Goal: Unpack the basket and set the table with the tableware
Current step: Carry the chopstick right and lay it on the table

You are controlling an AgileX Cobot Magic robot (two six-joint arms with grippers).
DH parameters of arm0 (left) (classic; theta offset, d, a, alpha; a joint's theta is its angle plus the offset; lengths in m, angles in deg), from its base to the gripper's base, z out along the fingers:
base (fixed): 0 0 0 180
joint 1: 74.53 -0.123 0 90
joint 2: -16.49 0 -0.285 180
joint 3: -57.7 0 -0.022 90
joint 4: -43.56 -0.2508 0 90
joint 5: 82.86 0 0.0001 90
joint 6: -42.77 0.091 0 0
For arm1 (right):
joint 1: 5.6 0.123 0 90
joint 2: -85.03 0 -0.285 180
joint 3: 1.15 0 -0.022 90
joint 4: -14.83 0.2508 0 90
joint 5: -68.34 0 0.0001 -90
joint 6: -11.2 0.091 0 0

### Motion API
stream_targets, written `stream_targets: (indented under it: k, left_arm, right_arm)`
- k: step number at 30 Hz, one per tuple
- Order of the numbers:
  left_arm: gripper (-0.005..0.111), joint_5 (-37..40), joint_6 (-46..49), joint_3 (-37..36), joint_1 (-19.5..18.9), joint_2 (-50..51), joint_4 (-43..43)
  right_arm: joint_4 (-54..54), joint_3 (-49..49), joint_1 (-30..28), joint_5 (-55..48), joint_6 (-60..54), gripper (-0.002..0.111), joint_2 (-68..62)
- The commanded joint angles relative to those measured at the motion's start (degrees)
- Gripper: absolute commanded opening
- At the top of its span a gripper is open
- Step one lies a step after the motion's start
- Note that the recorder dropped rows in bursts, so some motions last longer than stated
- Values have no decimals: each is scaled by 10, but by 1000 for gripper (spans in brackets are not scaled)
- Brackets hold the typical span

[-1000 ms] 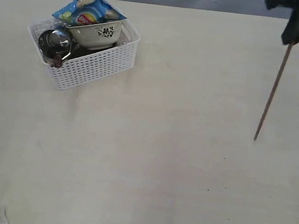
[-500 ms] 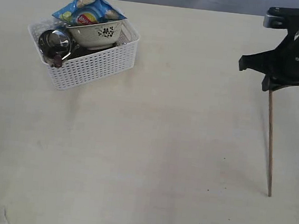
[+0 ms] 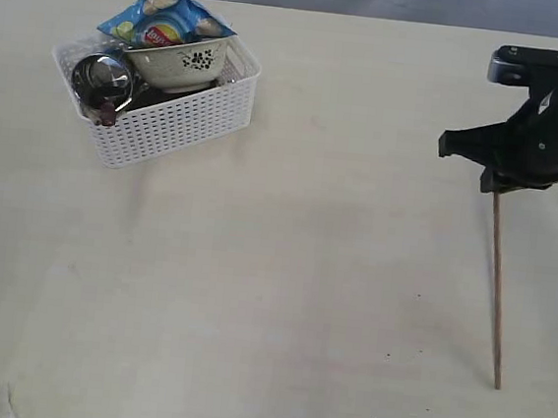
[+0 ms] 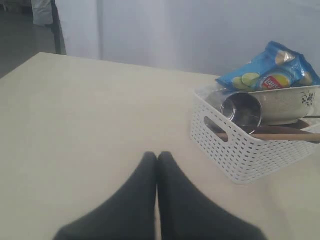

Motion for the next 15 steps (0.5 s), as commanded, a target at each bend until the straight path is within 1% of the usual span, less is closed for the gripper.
stream_targets:
  k: [1,9,15]
  left_arm:
    - [0,-2,1,-1,3,-1,0]
    - [0,-2,1,-1,3,-1,0]
    - [0,-2,1,-1,3,-1,0]
  right_arm:
    - [-2,1,-3,35,32,0,-24]
    - [-2,1,-3,89,38,0,-89]
    - [-2,0,-3,127,38,0,-106]
